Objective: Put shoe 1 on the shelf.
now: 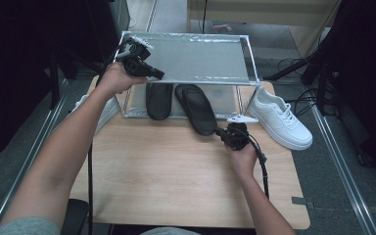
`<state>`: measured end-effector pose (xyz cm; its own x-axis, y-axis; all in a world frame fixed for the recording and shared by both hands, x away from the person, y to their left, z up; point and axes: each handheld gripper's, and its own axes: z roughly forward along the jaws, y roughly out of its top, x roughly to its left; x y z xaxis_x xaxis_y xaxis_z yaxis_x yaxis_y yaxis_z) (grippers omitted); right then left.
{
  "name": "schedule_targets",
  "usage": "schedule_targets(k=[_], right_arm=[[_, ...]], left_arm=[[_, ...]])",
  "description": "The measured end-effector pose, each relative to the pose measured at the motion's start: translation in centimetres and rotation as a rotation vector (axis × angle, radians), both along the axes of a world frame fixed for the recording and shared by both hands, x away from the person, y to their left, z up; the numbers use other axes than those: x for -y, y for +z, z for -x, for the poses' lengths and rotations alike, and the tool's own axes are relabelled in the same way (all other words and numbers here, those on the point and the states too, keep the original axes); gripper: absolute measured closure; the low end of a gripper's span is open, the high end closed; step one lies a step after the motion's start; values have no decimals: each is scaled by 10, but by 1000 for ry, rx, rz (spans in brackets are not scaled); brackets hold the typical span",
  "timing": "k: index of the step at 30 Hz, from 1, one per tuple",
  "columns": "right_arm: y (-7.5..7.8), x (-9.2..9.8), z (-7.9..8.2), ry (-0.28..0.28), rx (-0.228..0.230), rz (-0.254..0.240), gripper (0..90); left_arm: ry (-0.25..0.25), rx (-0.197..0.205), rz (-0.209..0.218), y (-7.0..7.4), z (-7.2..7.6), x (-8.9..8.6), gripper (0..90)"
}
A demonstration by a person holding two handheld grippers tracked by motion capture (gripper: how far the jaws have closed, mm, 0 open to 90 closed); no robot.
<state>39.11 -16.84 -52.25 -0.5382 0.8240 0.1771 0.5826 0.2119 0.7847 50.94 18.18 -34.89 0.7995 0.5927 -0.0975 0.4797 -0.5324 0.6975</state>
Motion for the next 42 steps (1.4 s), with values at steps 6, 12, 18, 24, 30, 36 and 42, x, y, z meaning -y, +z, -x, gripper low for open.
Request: schedule_targets(k=[6, 12, 18, 24, 30, 36, 42], right_arm=[[-1, -10, -5, -2, 3, -1, 900], [0, -22, -10, 11, 0, 7, 900], [-1, -36, -17, 24, -5, 5, 900], [0, -53, -22, 49, -9, 15, 900], [0, -67, -28, 58, -20, 7, 900], [1, -81, -32, 76, -23, 18, 900], [-2, -88, -38, 62, -24, -3, 900]], left_arm=[[0, -1, 0, 0, 0, 0, 900], [1, 3, -3, 0, 0, 0, 900], [-3, 3, 0, 0, 0, 0, 900], [-4, 4, 3, -1, 0, -1, 900], [-3, 5, 4, -1, 0, -1, 900], [-3, 5, 6, -1, 0, -1, 900], [1, 2, 21, -2, 0, -2, 900]])
